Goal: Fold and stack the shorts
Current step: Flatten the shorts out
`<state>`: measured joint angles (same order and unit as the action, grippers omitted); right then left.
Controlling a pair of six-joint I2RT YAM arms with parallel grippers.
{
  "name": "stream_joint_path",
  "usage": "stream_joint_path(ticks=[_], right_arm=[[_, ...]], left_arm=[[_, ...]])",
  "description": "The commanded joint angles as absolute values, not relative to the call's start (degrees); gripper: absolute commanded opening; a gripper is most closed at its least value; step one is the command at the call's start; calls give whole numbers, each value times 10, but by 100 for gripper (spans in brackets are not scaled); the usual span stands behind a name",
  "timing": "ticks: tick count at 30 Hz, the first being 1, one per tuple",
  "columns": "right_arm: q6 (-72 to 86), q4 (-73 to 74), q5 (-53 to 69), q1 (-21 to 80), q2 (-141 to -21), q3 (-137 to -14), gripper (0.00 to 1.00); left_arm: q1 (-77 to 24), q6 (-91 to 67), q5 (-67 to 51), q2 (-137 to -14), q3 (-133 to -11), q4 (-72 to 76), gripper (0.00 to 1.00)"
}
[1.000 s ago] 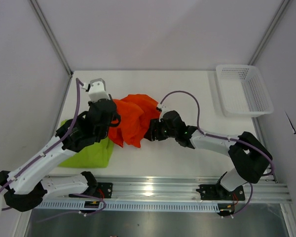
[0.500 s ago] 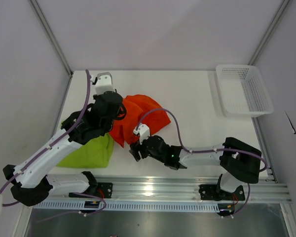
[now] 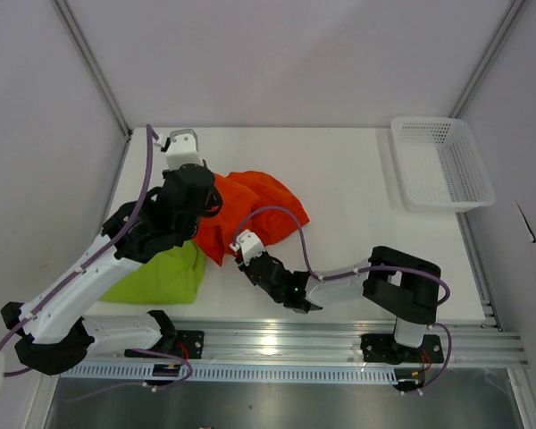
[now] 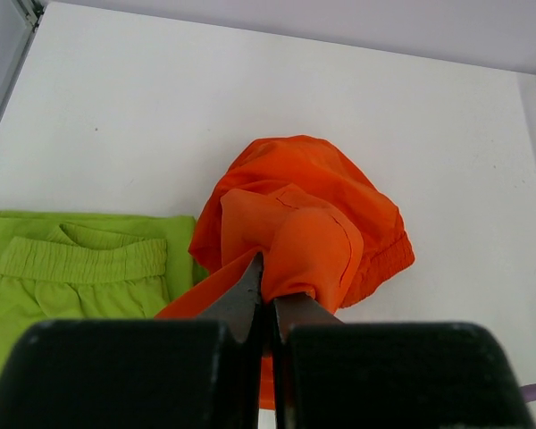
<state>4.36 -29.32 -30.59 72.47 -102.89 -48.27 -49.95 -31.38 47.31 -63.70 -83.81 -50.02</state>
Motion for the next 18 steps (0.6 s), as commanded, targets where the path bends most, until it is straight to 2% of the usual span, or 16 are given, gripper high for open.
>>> stream_joint_path(ticks=[1,2,4,6,9,10,13,18], right_arm=[[33,-338,-362,722,-1025,-500,32],[35,-332,-371,720,-1019,-498,0],[34,-317,-365,716,-992,-477,0],[29,-298,-353,709,-915,-444,0],[48,-160,-296,655,-772,-451,0],[56,-56,-259,627,-739,-487,0],[56,115,-133,529,-650,-588,0],[19,248,-79,449,-624,-735,0]], left_arm=[[-494,-298,480,-621,-864,-498,0],[-493,-296,480,-620,-866,-498,0],[-490,-292,481,-617,-862,-497,0],[-486,-286,479,-612,-858,-495,0],[-473,-288,472,-601,-830,-485,0],[-469,-289,464,-599,-814,-477,0],[-450,-292,433,-595,-776,-455,0],[-439,-287,412,-597,-753,-443,0]])
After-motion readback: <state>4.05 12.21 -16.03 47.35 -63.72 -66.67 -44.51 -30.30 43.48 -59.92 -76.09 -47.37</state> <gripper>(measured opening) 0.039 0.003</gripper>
